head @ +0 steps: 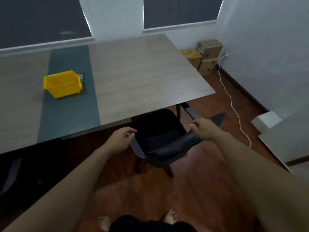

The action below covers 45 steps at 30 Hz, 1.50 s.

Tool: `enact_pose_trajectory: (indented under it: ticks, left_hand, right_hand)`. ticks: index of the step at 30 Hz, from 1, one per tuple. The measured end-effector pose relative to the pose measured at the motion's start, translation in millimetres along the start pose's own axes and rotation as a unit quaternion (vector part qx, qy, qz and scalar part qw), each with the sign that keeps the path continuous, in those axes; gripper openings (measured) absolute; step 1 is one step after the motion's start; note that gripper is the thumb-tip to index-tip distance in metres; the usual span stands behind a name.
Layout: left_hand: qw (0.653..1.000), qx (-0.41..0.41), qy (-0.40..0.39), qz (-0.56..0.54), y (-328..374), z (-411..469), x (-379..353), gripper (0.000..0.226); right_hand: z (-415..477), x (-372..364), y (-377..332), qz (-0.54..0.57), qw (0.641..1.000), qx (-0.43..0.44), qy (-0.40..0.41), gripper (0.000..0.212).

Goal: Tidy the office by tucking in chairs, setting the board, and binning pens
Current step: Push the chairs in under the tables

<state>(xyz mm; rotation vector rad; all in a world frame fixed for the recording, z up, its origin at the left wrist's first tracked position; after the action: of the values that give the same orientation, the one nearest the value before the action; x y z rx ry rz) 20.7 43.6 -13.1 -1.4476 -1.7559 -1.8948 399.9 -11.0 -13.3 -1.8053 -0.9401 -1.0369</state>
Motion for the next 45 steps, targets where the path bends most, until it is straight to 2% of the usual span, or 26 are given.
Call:
enact_pose_trajectory:
  ticks: [4,7,11,14,17,21,23,28,33,37,40,43,45]
  left_hand:
    - [0.998,-0.013,-0.058,-0.018,62.1,24.3,-69.8,0.036]
    - [0.997,-0.025,-0.069,-0.038,100.3,42.4,-117.6,0.042]
    - [0.993,-0.028,-0.104,-0.043,124.7,51.8,-178.8,0.058]
    - [0.995,-0.007,-0.075,0.065,118.5,58.5,-202.1,0.065]
    - [0.986,-0.006,-0.015,0.168,113.1,64.1,-205.1,0.066]
    - [0.976,-0.001,0.022,0.218,109.4,66.8,-204.4,0.064]
    - [0.974,0.0,0.032,0.225,105.0,70.3,-201.0,0.062]
    - [0.971,-0.002,0.046,0.234,89.8,92.6,-183.3,0.06]
    - [0.972,-0.009,0.051,0.231,66.9,126.0,-155.5,0.06]
    - [0.975,-0.009,0.04,0.219,49.6,153.6,-130.0,0.054]
    - [0.975,-0.013,0.039,0.217,38.3,173.0,-115.2,0.047]
    - [0.975,-0.004,0.04,0.217,24.1,187.9,-108.0,0.044]
    - [0.975,0.003,0.042,0.217,19.2,197.3,-103.5,0.044]
  right_hand:
    - [-9.6,-11.5,52.0,-0.005,0.999,-0.006,-0.048,0.039]
    - [-7.6,-21.8,71.1,-0.03,0.999,0.004,-0.039,0.038]
    - [-4.4,-38.6,68.7,-0.204,0.976,-0.012,-0.073,0.046]
    - [7.6,-48.2,66.9,-0.253,0.963,0.008,-0.09,0.05]
    - [22.5,-53.4,69.5,-0.205,0.974,-0.003,-0.098,0.066]
    - [43.6,-59.8,67.3,-0.192,0.979,0.015,-0.068,0.091]
    - [54.7,-60.8,64.0,-0.196,0.978,0.027,-0.065,0.096]
    - [73.5,-53.3,45.1,-0.18,0.983,0.026,-0.015,0.094]
    - [105.4,-54.1,26.4,-0.159,0.987,-0.001,-0.013,0.067]
    - [126.2,-45.5,15.3,-0.146,0.989,0.017,-0.021,0.053]
    - [146.6,-31.0,21.6,-0.151,0.988,0.014,-0.009,0.055]
    - [166.7,-24.6,29.0,-0.17,0.985,0.009,0.011,0.068]
    - [177.7,-23.3,27.7,-0.177,0.984,0.01,0.02,0.067]
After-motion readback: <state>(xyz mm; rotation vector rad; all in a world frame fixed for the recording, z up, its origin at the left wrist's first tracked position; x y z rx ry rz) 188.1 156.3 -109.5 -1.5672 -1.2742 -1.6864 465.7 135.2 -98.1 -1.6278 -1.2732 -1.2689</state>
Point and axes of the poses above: each hand's wrist, its own z-axis towards the middle knuckle, its own x-axis out of the back of the hand, y = z × x, the point moved 5 cm from there along z, towards the middle knuckle, and after that the axes turned 8 degrees about -x, right-handed, at the moved point
